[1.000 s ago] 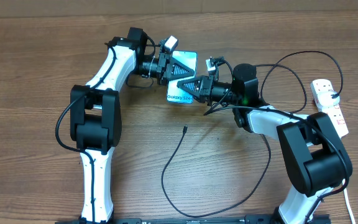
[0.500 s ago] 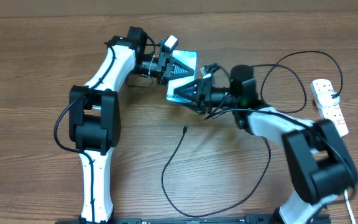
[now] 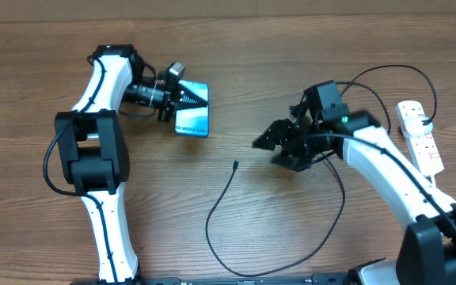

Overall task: Plug charger to phone and switch on socket
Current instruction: 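Lower the right gripper over the black cable connector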

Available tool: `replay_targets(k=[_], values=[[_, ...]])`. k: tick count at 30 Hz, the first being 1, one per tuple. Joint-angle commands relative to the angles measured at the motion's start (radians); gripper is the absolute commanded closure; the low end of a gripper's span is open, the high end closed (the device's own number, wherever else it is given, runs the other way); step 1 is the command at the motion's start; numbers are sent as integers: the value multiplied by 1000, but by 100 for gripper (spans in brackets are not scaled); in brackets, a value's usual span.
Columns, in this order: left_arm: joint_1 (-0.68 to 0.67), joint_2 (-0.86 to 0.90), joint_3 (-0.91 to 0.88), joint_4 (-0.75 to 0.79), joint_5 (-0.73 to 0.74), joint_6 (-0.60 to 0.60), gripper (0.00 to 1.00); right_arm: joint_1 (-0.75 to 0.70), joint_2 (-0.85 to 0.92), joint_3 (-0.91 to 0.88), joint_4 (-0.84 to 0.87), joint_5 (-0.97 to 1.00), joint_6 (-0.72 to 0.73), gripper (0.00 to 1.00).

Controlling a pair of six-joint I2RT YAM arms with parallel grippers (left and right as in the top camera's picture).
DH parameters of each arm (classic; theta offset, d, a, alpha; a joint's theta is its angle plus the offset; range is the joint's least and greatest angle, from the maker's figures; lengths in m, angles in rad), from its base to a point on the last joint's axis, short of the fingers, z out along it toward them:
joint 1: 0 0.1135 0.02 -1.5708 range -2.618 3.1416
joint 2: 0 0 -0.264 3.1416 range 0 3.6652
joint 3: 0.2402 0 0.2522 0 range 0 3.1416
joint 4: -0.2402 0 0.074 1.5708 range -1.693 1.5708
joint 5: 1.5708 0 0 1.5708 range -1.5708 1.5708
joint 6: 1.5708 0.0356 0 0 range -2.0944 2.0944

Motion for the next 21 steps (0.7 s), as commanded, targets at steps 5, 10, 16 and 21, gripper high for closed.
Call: replay_targets(k=[5,10,16,21], values=[[26,-74,-19,-122,102,252,96,66,-27,241,-196,351,-165,2],[26,-139,-123,-122,134,253,96,89,-25,238,-162,213,-166,0],[65,-218,-303,-121,146,343,96,147,-23,238,-167,325,-60,31],[108,-236,-505,-118,272,471,96,257,-14,238,-170,454,67,37]])
